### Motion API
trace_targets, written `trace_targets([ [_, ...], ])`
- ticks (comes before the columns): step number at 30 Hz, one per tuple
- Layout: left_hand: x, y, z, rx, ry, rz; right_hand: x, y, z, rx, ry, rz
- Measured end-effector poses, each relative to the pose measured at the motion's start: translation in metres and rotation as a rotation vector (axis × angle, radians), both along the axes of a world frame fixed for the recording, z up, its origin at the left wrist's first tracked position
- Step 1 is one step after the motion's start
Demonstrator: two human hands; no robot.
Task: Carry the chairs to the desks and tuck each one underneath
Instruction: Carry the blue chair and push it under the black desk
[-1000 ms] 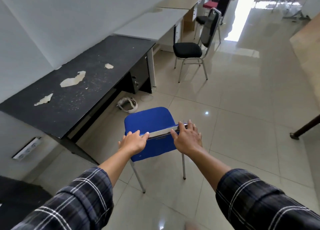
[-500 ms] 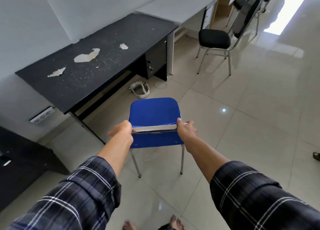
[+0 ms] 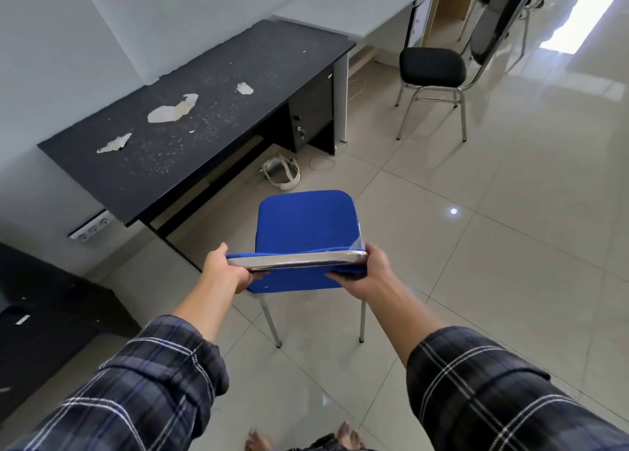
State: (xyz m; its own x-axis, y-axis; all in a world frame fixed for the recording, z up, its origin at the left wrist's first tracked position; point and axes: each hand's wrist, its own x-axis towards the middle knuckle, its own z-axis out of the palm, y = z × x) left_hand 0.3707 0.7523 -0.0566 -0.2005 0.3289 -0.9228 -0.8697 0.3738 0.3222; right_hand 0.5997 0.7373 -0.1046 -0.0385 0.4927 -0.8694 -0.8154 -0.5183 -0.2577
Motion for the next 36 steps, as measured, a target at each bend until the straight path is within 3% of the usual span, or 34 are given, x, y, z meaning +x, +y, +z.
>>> trace_targets([
  [3,0.0,0.001,-0.004,0.011,-0.033,0.092,-0.003,-0.004,-0.001,0.046,0.1,-0.054],
  [13,0.0,0.004,-0.007,-0.019,-0.015,0.196,-0.008,-0.001,0.007,0.079,0.083,-0.067],
  [24,-0.019,0.043,-0.008,0.006,-0.034,0.139,-0.021,0.031,0.002,0.084,0.074,-0.073],
  [36,-0.042,0.146,-0.003,0.078,-0.028,0.114,-0.048,0.136,0.001,0.106,0.08,-0.072],
])
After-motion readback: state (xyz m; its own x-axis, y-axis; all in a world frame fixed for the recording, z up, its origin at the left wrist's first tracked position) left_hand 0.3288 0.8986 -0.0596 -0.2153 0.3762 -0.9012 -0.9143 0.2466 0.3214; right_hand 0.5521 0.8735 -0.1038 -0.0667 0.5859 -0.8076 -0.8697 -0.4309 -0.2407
